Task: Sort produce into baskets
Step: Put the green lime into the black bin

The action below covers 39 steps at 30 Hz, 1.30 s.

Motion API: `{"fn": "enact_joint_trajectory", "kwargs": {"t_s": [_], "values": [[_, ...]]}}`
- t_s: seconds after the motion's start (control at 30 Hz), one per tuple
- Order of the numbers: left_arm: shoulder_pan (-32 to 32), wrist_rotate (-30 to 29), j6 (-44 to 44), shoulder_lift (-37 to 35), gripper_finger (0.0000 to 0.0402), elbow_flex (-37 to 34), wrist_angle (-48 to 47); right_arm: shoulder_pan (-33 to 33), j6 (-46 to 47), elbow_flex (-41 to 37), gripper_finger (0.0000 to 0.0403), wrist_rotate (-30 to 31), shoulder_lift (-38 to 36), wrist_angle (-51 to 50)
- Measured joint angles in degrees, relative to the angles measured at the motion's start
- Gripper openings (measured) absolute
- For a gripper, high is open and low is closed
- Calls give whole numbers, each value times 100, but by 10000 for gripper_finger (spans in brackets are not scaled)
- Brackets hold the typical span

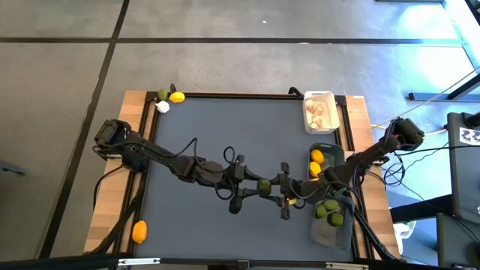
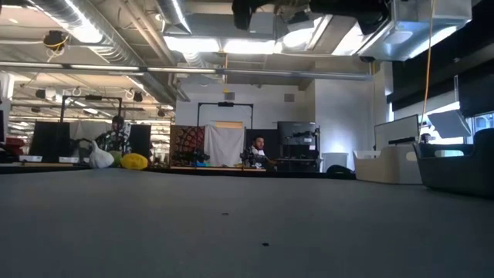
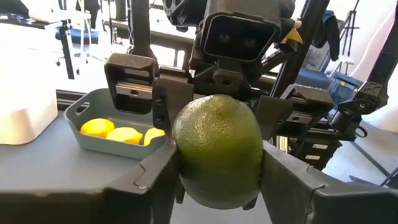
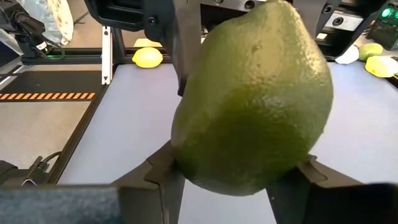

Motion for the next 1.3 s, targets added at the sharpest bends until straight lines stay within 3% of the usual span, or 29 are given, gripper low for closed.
{"fn": "enact_joint_trajectory", "kwargs": {"t_s": [0.23, 0.57, 0.93, 1.13, 1.3], "values": [[2, 81, -4, -44, 241, -3, -169, 0, -87, 10, 168, -1, -9, -88], [-17, 94, -452, -499, 250, -11, -1614, 308, 183, 79, 176, -82, -649, -1694], [-28, 92, -752, -509, 251, -11, -2161, 1014, 2332, 734, 177, -1144, -979, -4939], [-28, 92, -754, -509, 251, -11, -2142, 1688, 3893, 846, 178, -2009, -981, -5412], [-28, 90, -752, -510, 251, -11, -2139, 2412, 4837, 822, 179, -2092, -973, -5474]]}}
